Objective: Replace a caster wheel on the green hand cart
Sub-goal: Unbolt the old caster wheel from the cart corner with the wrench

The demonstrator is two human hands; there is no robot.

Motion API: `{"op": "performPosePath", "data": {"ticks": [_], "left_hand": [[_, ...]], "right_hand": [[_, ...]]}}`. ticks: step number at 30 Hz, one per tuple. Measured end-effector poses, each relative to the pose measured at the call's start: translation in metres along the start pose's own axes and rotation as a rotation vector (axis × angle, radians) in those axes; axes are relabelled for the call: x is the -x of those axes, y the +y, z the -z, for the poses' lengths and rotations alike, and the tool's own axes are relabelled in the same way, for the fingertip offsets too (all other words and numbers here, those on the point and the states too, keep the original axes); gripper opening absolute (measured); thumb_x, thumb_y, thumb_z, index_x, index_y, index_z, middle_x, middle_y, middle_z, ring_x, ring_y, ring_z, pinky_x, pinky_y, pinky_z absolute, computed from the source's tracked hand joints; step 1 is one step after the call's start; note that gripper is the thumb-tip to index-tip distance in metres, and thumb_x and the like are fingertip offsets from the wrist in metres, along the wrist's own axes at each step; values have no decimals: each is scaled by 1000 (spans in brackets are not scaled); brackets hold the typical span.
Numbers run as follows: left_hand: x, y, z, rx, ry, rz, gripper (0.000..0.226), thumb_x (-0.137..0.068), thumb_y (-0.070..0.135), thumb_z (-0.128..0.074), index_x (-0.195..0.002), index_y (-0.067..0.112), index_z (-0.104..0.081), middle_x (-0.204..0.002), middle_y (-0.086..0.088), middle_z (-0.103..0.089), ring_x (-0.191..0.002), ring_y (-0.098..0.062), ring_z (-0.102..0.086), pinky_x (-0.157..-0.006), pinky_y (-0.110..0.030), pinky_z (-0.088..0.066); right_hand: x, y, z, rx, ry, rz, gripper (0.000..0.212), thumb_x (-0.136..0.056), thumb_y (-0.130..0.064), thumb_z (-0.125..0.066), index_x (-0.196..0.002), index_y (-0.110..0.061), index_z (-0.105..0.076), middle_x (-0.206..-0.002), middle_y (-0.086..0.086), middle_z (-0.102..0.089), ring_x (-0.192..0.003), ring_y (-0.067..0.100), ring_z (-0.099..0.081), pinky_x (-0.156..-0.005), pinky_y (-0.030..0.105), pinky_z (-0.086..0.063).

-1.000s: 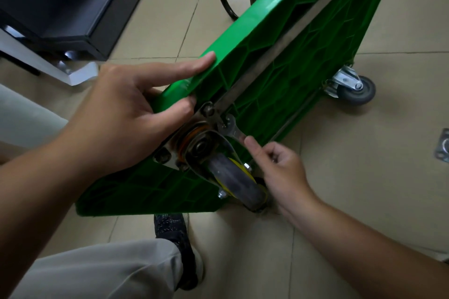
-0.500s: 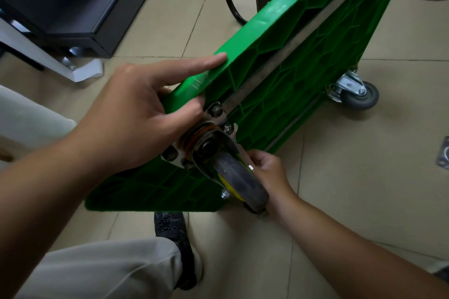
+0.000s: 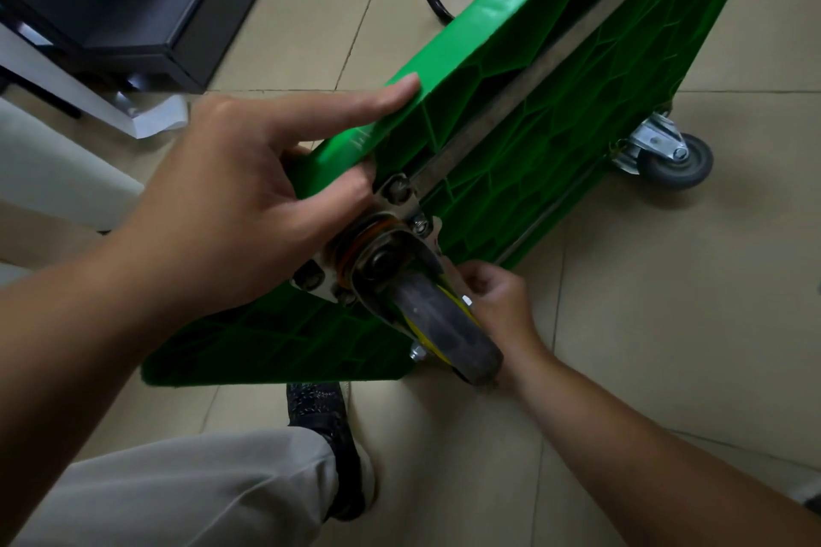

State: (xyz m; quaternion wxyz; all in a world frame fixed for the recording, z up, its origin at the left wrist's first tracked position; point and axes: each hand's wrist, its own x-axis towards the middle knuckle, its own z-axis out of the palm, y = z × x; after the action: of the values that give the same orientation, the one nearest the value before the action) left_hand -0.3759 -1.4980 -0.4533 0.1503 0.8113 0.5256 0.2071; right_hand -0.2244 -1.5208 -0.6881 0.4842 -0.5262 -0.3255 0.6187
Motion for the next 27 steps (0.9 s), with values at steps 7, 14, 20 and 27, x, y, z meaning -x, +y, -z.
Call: {"op": "performPosePath", "data": {"ticks": [7, 14, 20, 27], "left_hand": [[0, 2, -1, -54, 16, -17, 51, -94, 30, -67, -139, 52, -58, -112, 48, -62, -63, -20, -73, -53, -33, -53], [1, 0, -2, -67, 42, -24, 53, -95, 30, -68, -138, 58, -55, -107, 39, -67, -56, -11, -57, -51, -20, -46], [1, -1, -1, -33, 31, 12, 51, -94, 33, -66, -137, 58, -57, -111, 18, -77, -67, -34, -75, -54, -35, -58], [1, -3, -5, 29, 29, 19, 50, -93, 32, -66, -137, 53, -60, -119, 36, -67, -96, -13, -76, -75, -40, -64]], "right_hand": [[-26, -10, 18, 125, 104, 191, 54, -58, -80, -78, -70, -28, -69, -68, -18, -67, -64, -6, -59, -58, 6, -42], [-33, -18, 31, 259, 97, 267, 54, -58, -77, -79, -69, -26, -67, -68, -16, -66, -63, -6, -58, -57, 5, -40], [-32, -115, 69, 751, 44, 581, 63, -55, -78, -80, -72, -20, -60, -73, -3, -59, -69, 14, -54, -60, 27, -38], [13, -237, 19, 1589, -220, 1235, 47, -72, -56, -84, -87, -23, -53, -87, 10, -60, -74, 33, -58, -64, 39, -29]]}}
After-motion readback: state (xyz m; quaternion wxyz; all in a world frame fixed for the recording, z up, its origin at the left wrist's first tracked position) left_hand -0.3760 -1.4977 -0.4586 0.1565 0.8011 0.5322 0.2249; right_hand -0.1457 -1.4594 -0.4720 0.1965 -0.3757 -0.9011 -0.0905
